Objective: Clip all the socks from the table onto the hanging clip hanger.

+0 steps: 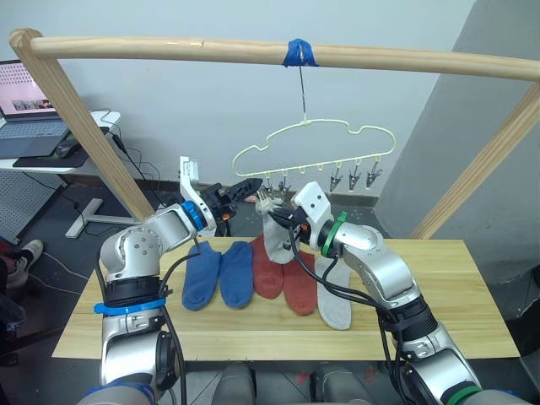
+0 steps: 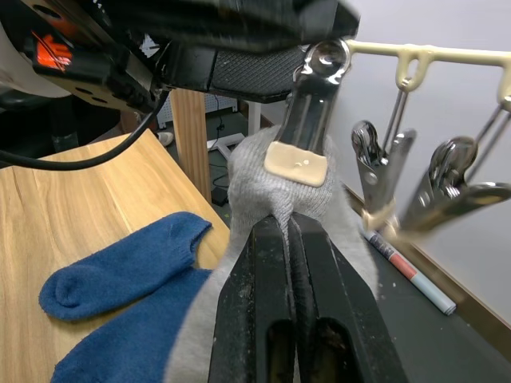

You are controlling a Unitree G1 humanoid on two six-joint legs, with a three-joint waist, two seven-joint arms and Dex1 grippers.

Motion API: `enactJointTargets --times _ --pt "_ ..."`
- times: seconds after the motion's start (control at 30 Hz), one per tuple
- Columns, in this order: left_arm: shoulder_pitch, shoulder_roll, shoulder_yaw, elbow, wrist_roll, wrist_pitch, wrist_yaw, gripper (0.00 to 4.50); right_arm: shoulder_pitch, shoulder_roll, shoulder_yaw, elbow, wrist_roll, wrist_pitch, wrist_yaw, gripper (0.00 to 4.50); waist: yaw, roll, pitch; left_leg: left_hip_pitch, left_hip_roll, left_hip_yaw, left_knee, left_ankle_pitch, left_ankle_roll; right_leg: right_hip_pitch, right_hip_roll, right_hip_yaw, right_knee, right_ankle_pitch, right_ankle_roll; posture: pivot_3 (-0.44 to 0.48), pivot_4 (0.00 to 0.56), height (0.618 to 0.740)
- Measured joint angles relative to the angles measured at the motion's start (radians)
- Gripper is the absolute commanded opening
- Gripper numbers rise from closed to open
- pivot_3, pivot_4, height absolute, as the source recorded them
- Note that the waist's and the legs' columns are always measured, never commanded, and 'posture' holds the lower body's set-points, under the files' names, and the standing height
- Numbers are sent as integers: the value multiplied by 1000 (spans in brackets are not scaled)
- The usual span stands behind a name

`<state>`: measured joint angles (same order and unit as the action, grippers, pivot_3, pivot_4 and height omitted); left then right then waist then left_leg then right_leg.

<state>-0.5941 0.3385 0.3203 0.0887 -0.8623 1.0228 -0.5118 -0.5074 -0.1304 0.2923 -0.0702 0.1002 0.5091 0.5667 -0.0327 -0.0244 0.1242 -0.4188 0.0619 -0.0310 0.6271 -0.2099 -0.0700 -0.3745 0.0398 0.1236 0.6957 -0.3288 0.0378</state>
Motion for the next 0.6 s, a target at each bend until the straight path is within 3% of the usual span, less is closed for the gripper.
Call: enactJointTargets --times 0.17,0.33,0.43,0.6 --pt "19 25 7 -35 -5 -1 1 4477 -14 13 1 17 1 0 0 0 -1 0 0 0 0 0 0 0 0 0 0 0 0 0 0 45 104 740" --pt "74 45 14 -104 -6 6 10 4477 -17 69 -17 46 39 23 -3 0 -2 0 0 0 0 0 -1 0 0 0 0 0 0 0 0 53 102 740" --pt "93 53 13 -133 -7 16 19 4500 -19 108 -34 58 82 61 0 586 0 0 0 0 0 0 -1 0 0 0 0 0 0 0 0 56 102 740" --pt "113 82 -4 -145 8 7 19 4500 -22 126 -43 89 120 94 1 2219 1 0 0 0 0 0 -1 0 0 0 0 0 0 0 0 62 100 740"
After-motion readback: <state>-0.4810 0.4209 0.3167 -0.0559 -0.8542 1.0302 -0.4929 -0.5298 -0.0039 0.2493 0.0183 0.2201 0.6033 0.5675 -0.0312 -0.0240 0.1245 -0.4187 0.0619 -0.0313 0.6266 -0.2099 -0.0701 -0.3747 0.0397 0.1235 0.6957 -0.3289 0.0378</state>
